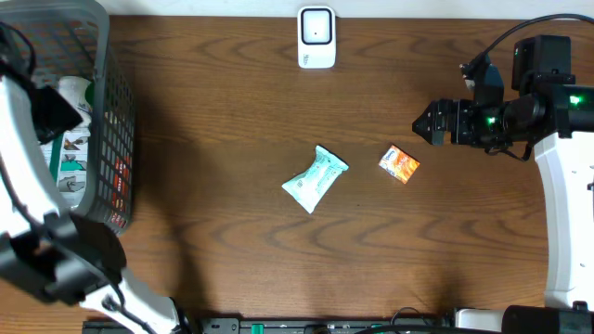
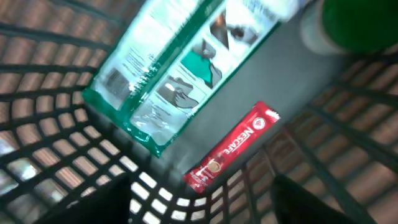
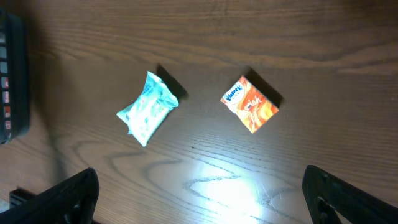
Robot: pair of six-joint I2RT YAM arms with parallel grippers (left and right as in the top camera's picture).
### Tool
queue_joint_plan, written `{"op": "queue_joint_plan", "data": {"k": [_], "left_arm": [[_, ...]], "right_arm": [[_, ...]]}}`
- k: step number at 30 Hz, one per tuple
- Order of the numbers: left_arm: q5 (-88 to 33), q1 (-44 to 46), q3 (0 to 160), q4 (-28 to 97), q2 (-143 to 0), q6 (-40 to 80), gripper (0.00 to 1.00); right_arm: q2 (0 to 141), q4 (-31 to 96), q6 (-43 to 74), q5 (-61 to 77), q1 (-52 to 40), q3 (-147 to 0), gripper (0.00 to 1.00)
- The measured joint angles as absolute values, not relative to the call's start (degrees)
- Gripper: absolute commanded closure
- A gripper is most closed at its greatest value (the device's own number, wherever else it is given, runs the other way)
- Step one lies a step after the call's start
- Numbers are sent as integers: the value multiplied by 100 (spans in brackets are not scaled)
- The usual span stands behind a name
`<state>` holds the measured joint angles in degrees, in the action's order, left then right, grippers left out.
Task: Scan the item barcode
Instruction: 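Swing the left gripper back over the basket, then grasp the red Nescafe stick sachet in the basket with the left gripper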
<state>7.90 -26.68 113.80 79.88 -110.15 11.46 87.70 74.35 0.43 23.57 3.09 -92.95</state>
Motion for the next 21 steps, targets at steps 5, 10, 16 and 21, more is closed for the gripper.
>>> {"op": "queue_joint_plan", "data": {"k": [5, 10, 16, 21], "left_arm": [[784, -2657, 11371, 8034, -11751, 864, 21], [762, -2657, 11369, 8086, -12241, 633, 21], [458, -2657, 11367, 8108, -12665, 204, 21], [283, -2657, 11349, 8130, -12776, -80, 31]], "right_arm": [[8770, 7435, 40, 2357, 309, -9295, 1], [8770, 7435, 43, 2357, 309, -9295, 1], [8770, 7435, 43, 2357, 309, -9295, 1], [8770, 7435, 43, 2357, 309, -9295, 1]]}}
